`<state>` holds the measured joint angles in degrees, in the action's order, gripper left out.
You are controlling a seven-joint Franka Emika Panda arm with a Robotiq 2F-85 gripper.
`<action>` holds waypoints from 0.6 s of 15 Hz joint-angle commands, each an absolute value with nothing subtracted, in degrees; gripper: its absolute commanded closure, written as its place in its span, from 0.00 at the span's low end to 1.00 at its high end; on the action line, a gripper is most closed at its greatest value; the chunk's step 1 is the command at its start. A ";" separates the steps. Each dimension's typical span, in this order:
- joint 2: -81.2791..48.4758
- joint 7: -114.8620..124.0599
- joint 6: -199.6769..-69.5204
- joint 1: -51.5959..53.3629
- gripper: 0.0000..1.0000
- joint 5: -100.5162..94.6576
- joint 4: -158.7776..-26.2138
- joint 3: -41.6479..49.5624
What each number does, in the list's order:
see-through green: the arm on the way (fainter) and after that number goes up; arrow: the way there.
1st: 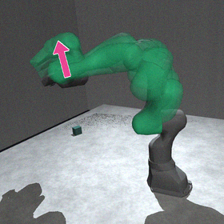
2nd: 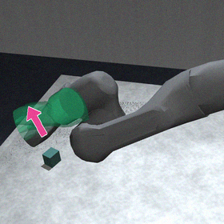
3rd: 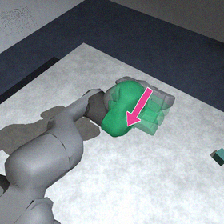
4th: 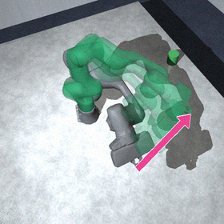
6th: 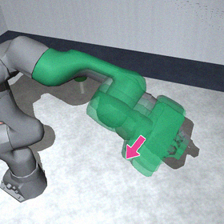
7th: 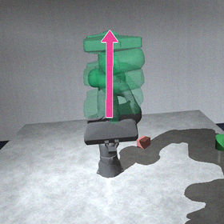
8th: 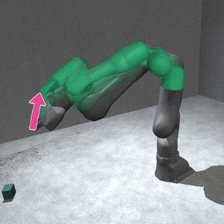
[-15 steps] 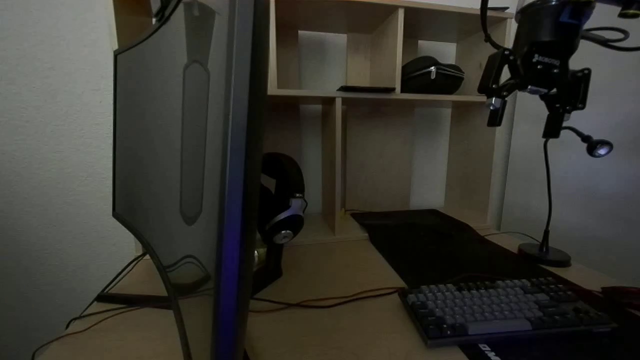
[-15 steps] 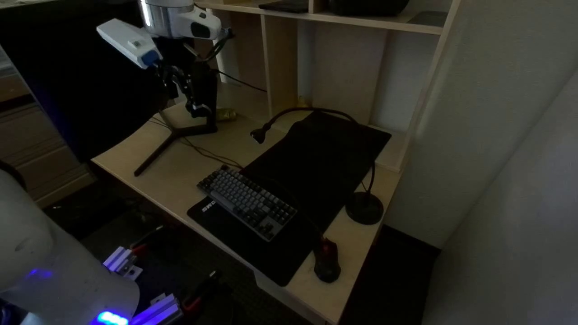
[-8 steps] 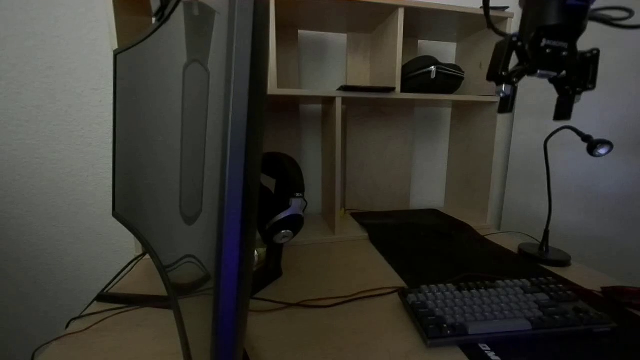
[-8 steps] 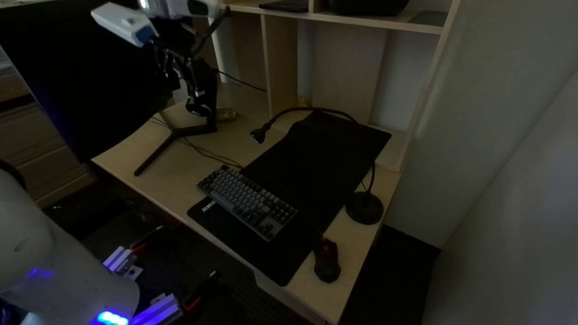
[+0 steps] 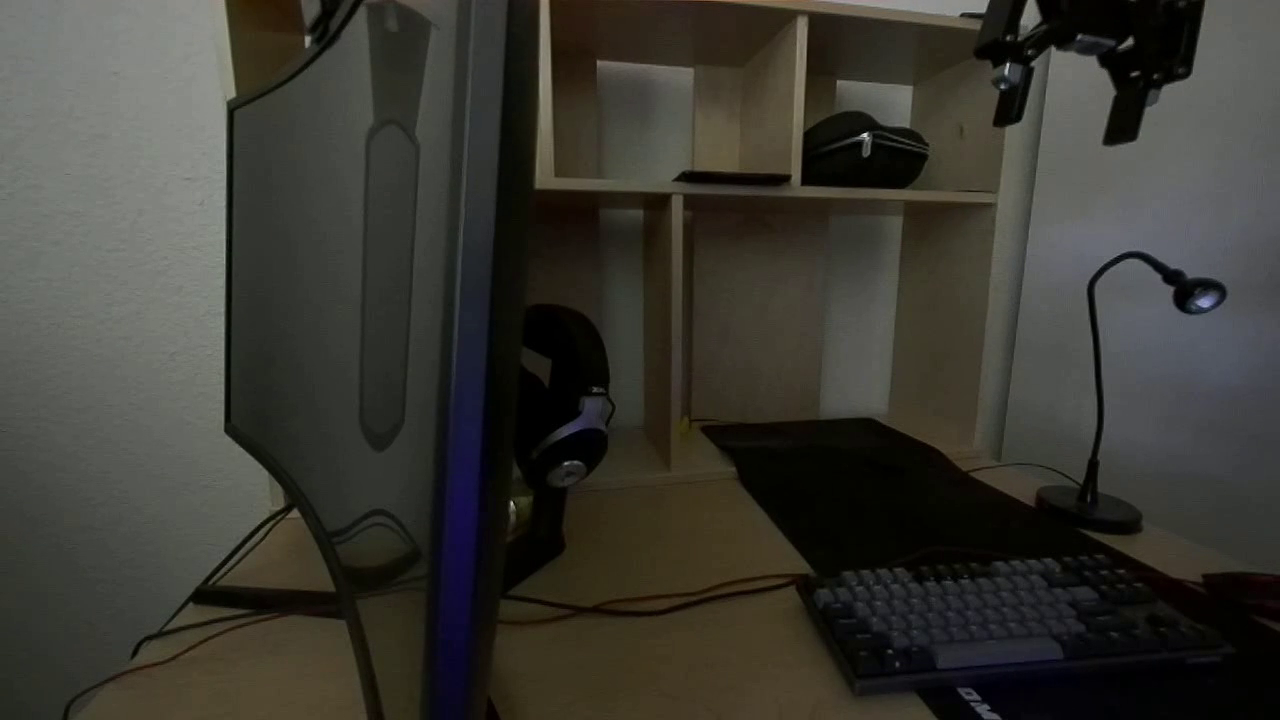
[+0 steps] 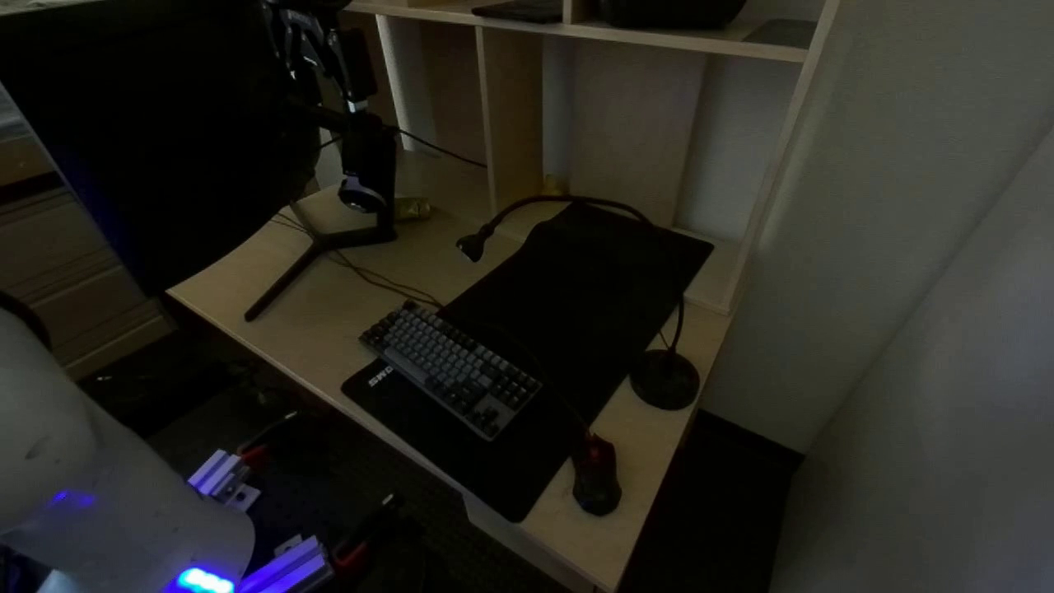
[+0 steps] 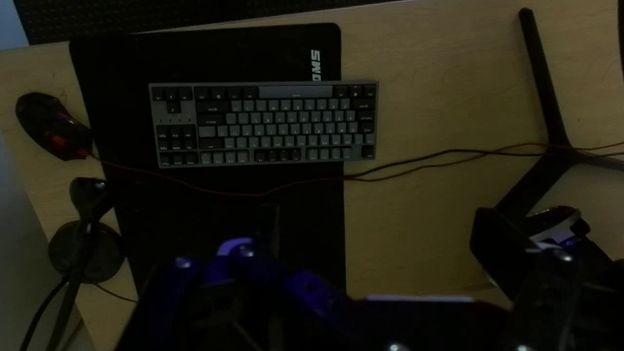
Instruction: Press the escape key on the keyboard
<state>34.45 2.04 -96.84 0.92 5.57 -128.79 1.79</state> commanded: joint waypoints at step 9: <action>35.74 7.14 -113.29 1.93 0.00 6.74 -142.14 -3.90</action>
